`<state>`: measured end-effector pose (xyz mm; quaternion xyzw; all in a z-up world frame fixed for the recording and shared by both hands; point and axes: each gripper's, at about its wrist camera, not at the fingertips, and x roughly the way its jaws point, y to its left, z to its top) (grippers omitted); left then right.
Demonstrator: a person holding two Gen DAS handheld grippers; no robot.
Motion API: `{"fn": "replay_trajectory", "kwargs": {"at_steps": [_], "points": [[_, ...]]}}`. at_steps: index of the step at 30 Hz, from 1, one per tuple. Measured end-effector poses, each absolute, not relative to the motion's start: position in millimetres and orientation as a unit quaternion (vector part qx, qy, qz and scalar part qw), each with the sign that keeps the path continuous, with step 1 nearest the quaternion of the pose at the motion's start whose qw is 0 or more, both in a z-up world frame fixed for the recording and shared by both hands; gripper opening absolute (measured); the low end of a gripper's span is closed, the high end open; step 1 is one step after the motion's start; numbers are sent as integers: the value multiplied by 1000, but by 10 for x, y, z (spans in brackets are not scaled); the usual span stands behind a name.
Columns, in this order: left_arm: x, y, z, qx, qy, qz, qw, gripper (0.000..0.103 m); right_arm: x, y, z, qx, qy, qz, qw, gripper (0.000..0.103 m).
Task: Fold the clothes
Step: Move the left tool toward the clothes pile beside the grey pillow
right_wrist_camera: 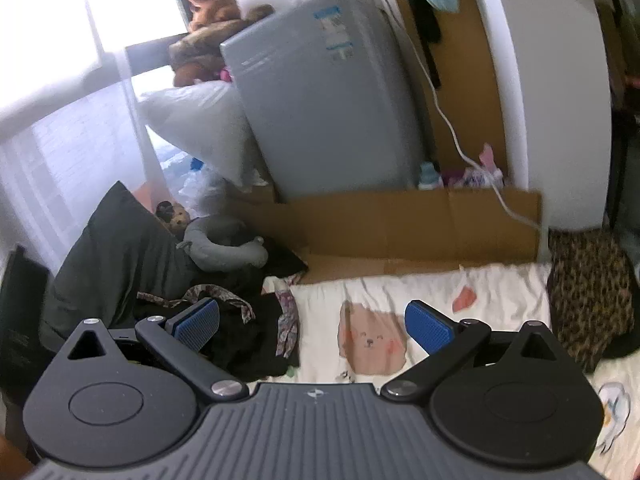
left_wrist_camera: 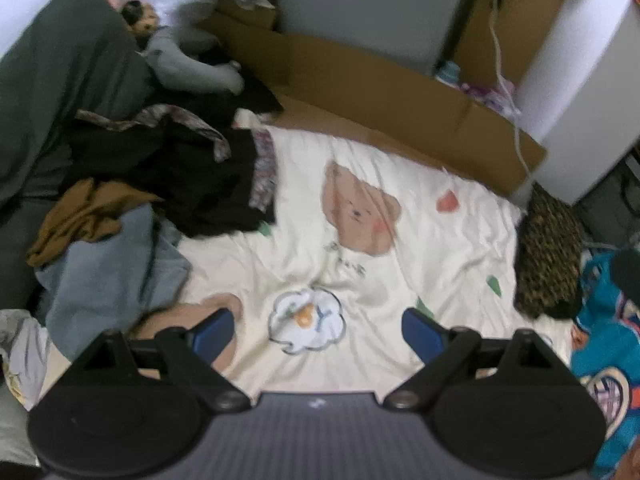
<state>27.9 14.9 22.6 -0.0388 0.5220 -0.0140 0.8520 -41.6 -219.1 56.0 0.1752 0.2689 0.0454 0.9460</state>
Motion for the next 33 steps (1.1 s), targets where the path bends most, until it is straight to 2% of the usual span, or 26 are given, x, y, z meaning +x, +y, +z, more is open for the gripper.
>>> {"fn": "replay_trajectory", "kwargs": {"at_steps": [14,20,33], "points": [[730,626,126,-59,523,44,849,93,-178,-2172,87,99,326,14,940,102],[862,771,-35,-59,534,62,841,93,-50,-2284,-199,118,355,9,927,102],[1229,948,-232,-55,532,94,840,92,145,-2333,-545,131,333,16,934,102]]}}
